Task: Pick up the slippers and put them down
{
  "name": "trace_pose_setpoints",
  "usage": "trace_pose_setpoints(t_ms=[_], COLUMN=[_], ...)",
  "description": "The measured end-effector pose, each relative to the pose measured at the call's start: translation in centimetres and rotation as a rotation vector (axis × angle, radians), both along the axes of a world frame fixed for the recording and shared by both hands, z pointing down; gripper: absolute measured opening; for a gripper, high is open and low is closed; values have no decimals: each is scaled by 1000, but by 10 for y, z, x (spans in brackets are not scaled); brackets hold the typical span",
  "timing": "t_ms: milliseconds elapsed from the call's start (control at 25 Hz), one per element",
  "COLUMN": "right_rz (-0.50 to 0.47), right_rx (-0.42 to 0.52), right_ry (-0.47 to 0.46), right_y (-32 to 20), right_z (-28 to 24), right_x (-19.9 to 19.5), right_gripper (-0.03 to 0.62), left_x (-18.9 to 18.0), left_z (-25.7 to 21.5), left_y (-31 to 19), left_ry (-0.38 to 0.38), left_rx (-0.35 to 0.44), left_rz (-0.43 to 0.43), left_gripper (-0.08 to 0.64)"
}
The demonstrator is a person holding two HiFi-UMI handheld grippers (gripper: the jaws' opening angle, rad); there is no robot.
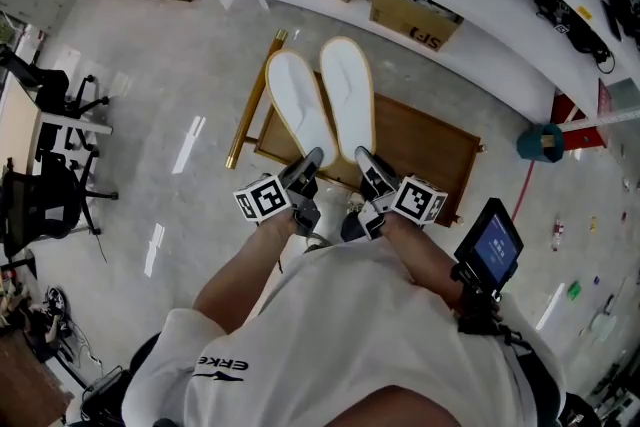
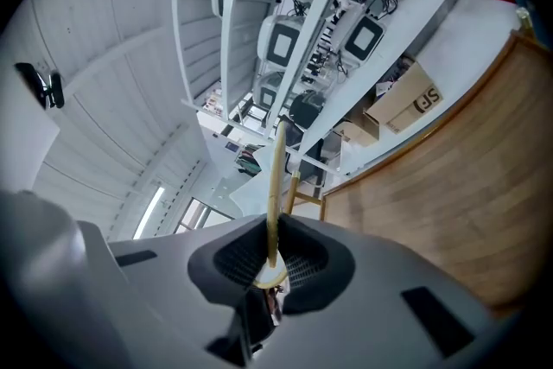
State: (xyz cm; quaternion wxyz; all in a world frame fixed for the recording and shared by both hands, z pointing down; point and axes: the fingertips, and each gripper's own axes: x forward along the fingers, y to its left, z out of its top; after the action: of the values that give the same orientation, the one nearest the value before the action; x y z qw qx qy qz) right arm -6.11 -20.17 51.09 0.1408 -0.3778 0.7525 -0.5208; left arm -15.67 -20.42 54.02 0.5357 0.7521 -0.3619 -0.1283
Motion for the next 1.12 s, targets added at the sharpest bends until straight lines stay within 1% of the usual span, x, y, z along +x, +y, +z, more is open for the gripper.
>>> trace_pose_setpoints(t_ms=[240,440,760,880,1120], right_rz=[1,5,-15,-17,-1], right_rx=[-96,-172,-271,-300,-342], right_ry=[-7,11,44,55,63], right_y=[-15,-23,-27,-32,-39], right_z=[38,72,121,136,157], right_x=[6,15,20,22,26], right_gripper=[32,32,32,32,32], left_x=[11,16,24,29,26], left_z=[36,69,111,125,152], left_y=[-12,-15,-21,-23,-25], left_ry=[0,-5,-16,-17,-33], left_rx=[-97,-176,-262,-292,-352], left_rz=[22,38,52,65,53], left_gripper=[32,34,34,34,34])
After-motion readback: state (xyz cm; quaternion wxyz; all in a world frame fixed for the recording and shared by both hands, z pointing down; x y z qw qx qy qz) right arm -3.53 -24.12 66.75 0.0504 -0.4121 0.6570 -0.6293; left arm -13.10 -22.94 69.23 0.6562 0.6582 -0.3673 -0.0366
